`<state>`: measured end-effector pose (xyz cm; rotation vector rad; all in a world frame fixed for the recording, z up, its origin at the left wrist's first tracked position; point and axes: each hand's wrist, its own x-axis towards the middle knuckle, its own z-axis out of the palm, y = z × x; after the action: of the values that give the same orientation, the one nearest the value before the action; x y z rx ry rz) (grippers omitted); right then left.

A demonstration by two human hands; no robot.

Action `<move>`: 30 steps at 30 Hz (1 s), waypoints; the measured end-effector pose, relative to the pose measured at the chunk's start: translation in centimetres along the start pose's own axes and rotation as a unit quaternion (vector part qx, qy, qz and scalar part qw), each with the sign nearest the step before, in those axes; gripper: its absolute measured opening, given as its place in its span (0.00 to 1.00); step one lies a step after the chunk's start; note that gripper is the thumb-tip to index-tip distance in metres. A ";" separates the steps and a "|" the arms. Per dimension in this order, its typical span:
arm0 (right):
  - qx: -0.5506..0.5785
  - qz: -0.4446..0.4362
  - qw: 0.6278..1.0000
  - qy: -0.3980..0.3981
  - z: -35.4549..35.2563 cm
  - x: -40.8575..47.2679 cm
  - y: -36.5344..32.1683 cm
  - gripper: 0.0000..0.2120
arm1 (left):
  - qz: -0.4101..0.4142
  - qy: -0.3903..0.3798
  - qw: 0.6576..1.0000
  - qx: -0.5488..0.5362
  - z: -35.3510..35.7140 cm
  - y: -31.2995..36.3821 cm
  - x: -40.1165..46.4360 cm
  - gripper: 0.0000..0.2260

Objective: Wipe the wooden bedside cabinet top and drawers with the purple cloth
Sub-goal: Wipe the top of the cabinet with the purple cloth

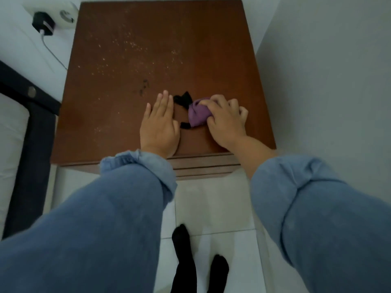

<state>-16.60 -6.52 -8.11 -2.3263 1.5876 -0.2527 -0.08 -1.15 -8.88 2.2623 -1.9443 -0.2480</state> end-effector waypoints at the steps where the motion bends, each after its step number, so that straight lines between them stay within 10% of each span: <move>1: 0.000 0.000 1.000 -0.001 0.0 -1.5 -0.1 0.20 | 0.002 -0.006 1.000 0.006 -0.1 0.1 -0.1 0.27; 14: 0.157 0.109 0.972 -0.138 -2.0 -12.0 -1.1 0.19 | -0.020 -0.113 0.989 0.097 -4.5 1.8 -4.1 0.27; 18: 0.476 0.233 0.836 -0.142 -5.5 -9.4 -3.1 0.13 | -0.023 -0.096 0.991 0.088 -6.4 1.4 -4.3 0.26; 25: 0.594 0.393 0.684 -0.158 -7.9 0.5 -4.7 0.09 | -0.026 -0.085 0.995 0.053 -7.0 -1.0 0.1 0.26; 30: 0.573 0.344 0.737 -0.102 -6.9 8.6 -5.8 0.18 | -0.023 -0.074 0.996 0.044 -5.6 -3.2 5.2 0.26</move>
<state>-10.55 -13.60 0.12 -0.7383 1.4034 -0.5546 4.95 -5.78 -4.28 2.4102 -2.0130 -0.3506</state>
